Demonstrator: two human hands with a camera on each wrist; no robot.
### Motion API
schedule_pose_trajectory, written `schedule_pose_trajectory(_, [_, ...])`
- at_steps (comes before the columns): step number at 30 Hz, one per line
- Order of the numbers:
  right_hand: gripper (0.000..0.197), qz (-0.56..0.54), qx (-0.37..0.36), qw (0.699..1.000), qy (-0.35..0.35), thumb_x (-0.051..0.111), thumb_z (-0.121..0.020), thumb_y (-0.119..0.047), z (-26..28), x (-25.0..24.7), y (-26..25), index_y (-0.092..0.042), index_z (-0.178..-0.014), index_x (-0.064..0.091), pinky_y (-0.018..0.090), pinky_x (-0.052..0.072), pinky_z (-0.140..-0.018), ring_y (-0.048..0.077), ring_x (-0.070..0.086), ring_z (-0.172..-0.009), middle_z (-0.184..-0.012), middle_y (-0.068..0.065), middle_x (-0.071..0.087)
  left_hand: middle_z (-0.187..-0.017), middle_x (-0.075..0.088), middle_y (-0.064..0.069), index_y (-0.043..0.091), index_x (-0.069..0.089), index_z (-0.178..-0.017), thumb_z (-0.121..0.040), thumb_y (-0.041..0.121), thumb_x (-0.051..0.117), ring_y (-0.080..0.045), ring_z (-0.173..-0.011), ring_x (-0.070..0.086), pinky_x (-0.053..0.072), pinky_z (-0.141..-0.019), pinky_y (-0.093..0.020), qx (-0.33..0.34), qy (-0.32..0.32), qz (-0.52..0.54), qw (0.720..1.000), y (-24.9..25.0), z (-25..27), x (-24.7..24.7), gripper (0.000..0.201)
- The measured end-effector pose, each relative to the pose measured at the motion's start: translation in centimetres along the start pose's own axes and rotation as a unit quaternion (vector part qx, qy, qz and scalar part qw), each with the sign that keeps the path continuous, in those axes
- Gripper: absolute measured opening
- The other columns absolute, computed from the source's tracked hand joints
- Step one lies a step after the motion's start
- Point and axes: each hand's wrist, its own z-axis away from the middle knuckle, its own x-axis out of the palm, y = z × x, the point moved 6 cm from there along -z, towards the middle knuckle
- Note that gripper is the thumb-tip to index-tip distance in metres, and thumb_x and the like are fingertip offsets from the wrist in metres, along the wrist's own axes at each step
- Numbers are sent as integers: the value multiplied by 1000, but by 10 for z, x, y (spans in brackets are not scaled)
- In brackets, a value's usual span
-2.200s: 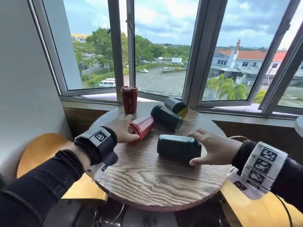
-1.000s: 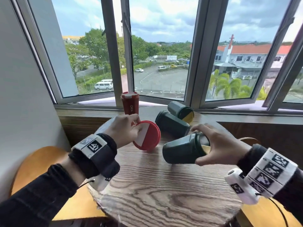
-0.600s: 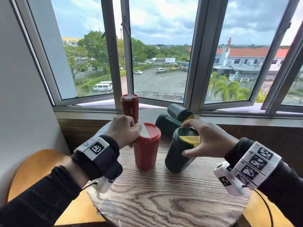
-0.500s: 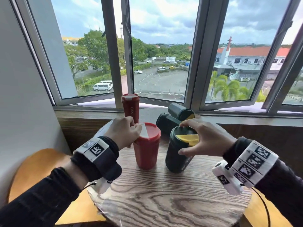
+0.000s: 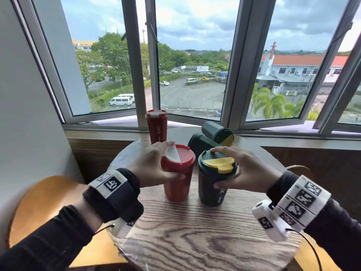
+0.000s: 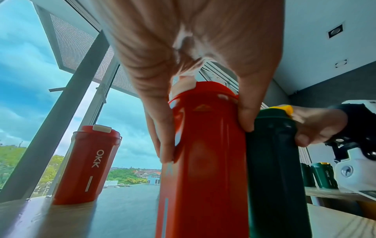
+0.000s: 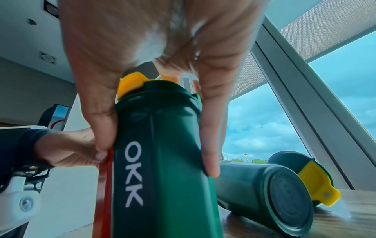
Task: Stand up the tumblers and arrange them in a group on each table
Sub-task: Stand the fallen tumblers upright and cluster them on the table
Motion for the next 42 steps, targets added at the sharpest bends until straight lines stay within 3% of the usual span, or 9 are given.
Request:
schedule_pose_trajectory(6, [89,3,-21,1000,1,79,-53,-57,3,5,-9,-32,-131,45,32,46,-96,11,54,-109,-119,-3,57,-135,49,-6,12,37,-139,-51,63,69,-15,-124,44,24,-97,-12,-17,1,6,1000,-7,-6,1,107])
schedule_pose_trajectory(10, [90,-8,-39,999,0,81,-54,-56,5,9,-17,-31,-132,44,28,45,-97,9,53,-111,-120,-4,56,-139,46,-6,11,34,-141,-65,40,80,-15,-127,41,19,-90,-5,-29,-2,-5,1000,-12,-9,-4,94])
schedule_pose_trajectory(16, [90,-17,-47,999,5,83,-53,-53,5,17,-32,-27,-131,46,14,44,-91,6,55,-105,-116,-4,56,-139,47,-6,12,35,-141,-60,43,82,-15,-125,43,26,-95,-14,-28,-19,14,999,-16,-15,-4,99])
schedule_pose_trajectory(20, [90,-18,-42,999,13,84,-52,-53,2,20,-37,-27,-130,47,3,39,-86,4,54,-103,-115,-5,56,-138,48,-6,13,35,-141,-53,50,73,-15,-124,45,30,-98,-18,-31,-31,39,998,-22,-20,-3,103])
schedule_pose_trajectory(26, [91,-22,-28,999,19,83,-51,-56,-1,22,-36,-29,-130,46,2,38,-83,5,53,-104,-116,-6,55,-134,51,-5,17,37,-140,-47,58,72,-15,-118,50,41,-102,-30,-33,-36,69,996,-27,-21,-2,107])
schedule_pose_trajectory(35, [91,-23,-9,999,24,83,-51,-54,-10,19,-31,-29,-130,45,3,37,-83,6,52,-103,-114,-5,55,-139,46,-7,15,33,-142,-60,37,82,-17,-121,48,45,-99,-35,-26,-19,61,998,-31,-24,0,98])
schedule_pose_trajectory(42, [93,-22,-13,999,21,83,-52,-54,-16,21,-32,-25,-132,44,5,37,-85,6,52,-106,-118,-5,55,-138,49,-7,15,33,-142,-57,46,72,-20,-120,51,44,-102,-41,-27,-27,56,998,-37,-36,2,98])
